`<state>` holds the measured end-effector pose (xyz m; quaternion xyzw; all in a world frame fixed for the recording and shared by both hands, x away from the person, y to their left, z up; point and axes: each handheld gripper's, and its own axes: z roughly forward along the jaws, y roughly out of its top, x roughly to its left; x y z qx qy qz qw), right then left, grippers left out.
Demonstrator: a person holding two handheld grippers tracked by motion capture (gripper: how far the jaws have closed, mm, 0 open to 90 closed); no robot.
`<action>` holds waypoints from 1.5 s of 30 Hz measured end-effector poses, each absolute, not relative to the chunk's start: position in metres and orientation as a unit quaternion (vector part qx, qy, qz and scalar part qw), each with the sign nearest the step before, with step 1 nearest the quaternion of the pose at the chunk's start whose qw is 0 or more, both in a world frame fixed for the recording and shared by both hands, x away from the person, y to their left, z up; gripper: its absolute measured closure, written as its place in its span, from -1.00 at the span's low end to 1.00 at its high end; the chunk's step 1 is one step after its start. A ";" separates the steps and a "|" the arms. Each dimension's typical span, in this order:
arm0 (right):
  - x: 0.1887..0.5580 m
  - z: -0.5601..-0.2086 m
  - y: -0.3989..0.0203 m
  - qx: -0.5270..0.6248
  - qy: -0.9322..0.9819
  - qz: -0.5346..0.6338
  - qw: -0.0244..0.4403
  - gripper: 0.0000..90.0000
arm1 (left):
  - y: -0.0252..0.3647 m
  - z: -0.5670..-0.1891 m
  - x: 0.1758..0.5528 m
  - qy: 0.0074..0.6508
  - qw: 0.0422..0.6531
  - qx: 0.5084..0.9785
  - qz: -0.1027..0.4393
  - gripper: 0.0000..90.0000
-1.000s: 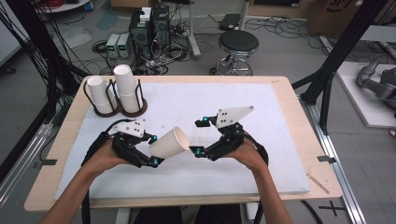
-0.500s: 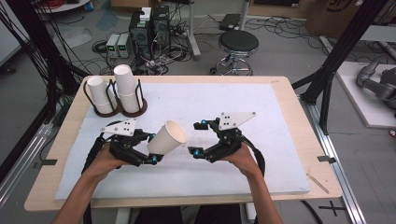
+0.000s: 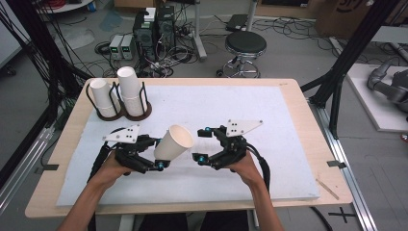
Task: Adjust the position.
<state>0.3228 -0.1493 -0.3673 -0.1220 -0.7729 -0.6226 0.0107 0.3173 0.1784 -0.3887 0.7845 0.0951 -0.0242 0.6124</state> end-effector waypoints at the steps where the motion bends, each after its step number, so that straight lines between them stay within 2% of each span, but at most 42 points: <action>1: 0.322 -0.368 -0.148 -0.120 -0.771 -0.625 0.016 -0.67 | 0.178 -0.390 0.317 0.095 0.617 0.781 -0.026 -0.22; 45: 0.323 -0.374 -0.118 -0.077 -0.742 -0.662 0.075 -0.64 | 0.154 -0.397 0.309 0.063 0.642 0.763 -0.044 -0.22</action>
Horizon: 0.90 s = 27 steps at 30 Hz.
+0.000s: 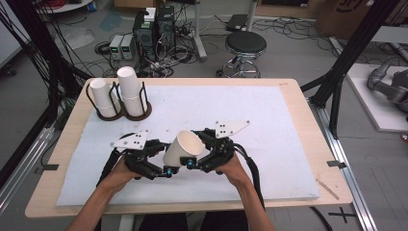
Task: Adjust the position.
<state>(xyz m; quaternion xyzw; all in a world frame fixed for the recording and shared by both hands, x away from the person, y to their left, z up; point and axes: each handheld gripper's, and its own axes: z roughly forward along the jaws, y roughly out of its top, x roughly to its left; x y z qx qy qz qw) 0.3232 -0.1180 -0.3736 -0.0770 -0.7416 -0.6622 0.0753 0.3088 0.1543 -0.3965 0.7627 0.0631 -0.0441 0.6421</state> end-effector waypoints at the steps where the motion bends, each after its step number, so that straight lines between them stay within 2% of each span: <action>1: 0.323 -0.374 -0.118 -0.076 -0.740 -0.664 0.077 -0.63 | 0.153 -0.397 0.309 0.061 0.640 0.764 -0.044 -0.22; 4: 0.323 -0.374 -0.118 -0.073 -0.738 -0.667 0.077 -0.59 | 0.152 -0.398 0.308 0.061 0.639 0.766 -0.047 -0.22; 6: 0.323 -0.374 -0.118 -0.064 -0.737 -0.669 0.075 -0.47 | 0.152 -0.399 0.309 0.059 0.639 0.765 -0.048 -0.22; 22: 0.322 -0.375 -0.119 -0.058 -0.739 -0.668 0.072 -0.40 | 0.152 -0.400 0.306 0.060 0.635 0.769 -0.041 -0.24; 23: 0.321 -0.375 -0.118 -0.058 -0.740 -0.666 0.074 -0.40 | 0.150 -0.400 0.305 0.066 0.629 0.774 -0.036 -0.30; 25: 0.321 -0.374 -0.119 -0.059 -0.740 -0.667 0.070 -0.40 | 0.150 -0.400 0.305 0.070 0.624 0.777 -0.037 -0.58; 27: 0.321 -0.374 -0.120 -0.062 -0.739 -0.668 0.067 -0.40 | 0.149 -0.401 0.305 0.088 0.618 0.780 -0.033 -0.77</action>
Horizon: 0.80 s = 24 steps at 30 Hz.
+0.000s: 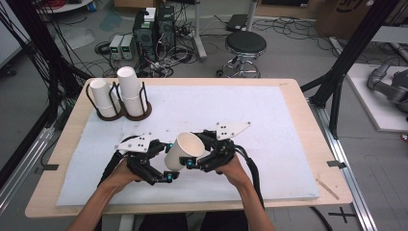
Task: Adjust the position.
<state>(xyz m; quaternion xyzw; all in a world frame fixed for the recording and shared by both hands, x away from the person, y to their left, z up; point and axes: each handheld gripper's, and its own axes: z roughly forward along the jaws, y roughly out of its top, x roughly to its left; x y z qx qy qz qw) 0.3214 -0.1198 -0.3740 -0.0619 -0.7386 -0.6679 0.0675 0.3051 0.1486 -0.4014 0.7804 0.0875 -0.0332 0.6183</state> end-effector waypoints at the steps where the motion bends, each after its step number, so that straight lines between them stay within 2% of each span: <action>1: 0.322 -0.374 -0.120 -0.062 -0.739 -0.668 0.064 -0.40 | 0.148 -0.402 0.306 0.105 0.616 0.780 -0.038 -0.77; 2: 0.322 -0.373 -0.122 -0.065 -0.738 -0.669 0.063 -0.40 | 0.149 -0.402 0.307 0.109 0.614 0.781 -0.036 -0.88; 3: 0.322 -0.373 -0.123 -0.064 -0.739 -0.668 0.058 -0.40 | 0.150 -0.402 0.307 0.125 0.605 0.786 -0.013 -0.88; 16: 0.323 -0.372 -0.128 -0.078 -0.747 -0.659 0.043 -0.40 | 0.159 -0.394 0.305 0.121 0.578 0.807 0.009 -0.88; 24: 0.325 -0.369 -0.134 -0.088 -0.754 -0.651 0.025 -0.40 | 0.173 -0.392 0.304 0.149 0.533 0.831 0.062 -0.88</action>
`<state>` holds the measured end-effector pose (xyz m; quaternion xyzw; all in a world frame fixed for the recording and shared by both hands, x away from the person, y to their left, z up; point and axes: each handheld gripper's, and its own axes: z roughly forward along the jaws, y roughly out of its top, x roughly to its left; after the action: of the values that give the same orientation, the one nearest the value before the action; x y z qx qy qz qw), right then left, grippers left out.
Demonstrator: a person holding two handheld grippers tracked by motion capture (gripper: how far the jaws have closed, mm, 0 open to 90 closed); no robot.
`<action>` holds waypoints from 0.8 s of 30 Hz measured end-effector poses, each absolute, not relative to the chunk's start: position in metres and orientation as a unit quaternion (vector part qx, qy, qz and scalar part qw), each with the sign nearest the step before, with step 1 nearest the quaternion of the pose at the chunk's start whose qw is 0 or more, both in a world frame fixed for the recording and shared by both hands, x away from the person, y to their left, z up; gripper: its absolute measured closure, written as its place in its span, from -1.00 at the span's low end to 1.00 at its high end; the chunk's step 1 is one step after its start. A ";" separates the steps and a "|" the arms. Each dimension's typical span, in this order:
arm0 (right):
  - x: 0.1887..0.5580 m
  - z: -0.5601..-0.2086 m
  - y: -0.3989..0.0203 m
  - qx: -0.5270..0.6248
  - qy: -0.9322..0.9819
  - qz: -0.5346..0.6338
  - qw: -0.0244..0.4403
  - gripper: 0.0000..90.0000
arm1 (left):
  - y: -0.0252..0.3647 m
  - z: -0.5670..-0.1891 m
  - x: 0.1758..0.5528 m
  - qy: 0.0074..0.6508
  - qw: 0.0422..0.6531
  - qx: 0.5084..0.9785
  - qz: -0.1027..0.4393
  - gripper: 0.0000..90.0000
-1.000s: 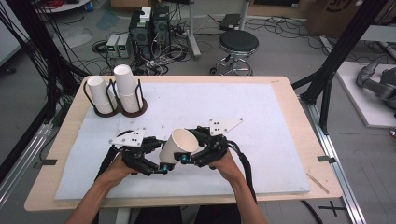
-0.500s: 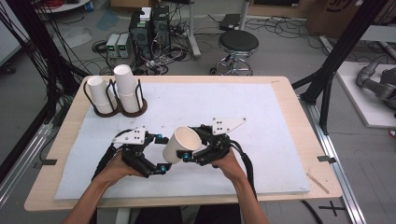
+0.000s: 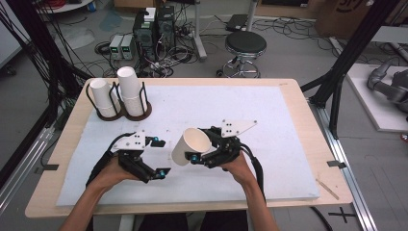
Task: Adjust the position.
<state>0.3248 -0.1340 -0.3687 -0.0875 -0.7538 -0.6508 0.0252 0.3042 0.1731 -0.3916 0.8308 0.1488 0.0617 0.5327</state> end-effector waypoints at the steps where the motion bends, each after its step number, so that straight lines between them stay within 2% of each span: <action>1: 0.325 -0.368 -0.136 -0.092 -0.755 -0.648 0.019 -0.40 | 0.175 -0.392 0.305 0.153 0.530 0.831 0.065 -0.88; 17: 0.331 -0.366 -0.139 -0.125 -0.792 -0.597 -0.036 -0.40 | 0.221 -0.422 0.310 0.281 0.520 0.798 0.115 -0.88; 24: 0.333 -0.366 -0.139 -0.130 -0.799 -0.585 -0.044 -0.40 | 0.237 -0.436 0.309 0.325 0.520 0.777 0.144 -0.88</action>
<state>0.3325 -0.1386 -0.3661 -0.1297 -0.7993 -0.5851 -0.0442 0.3086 0.2368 -0.4364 0.7765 0.3253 0.1440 0.5201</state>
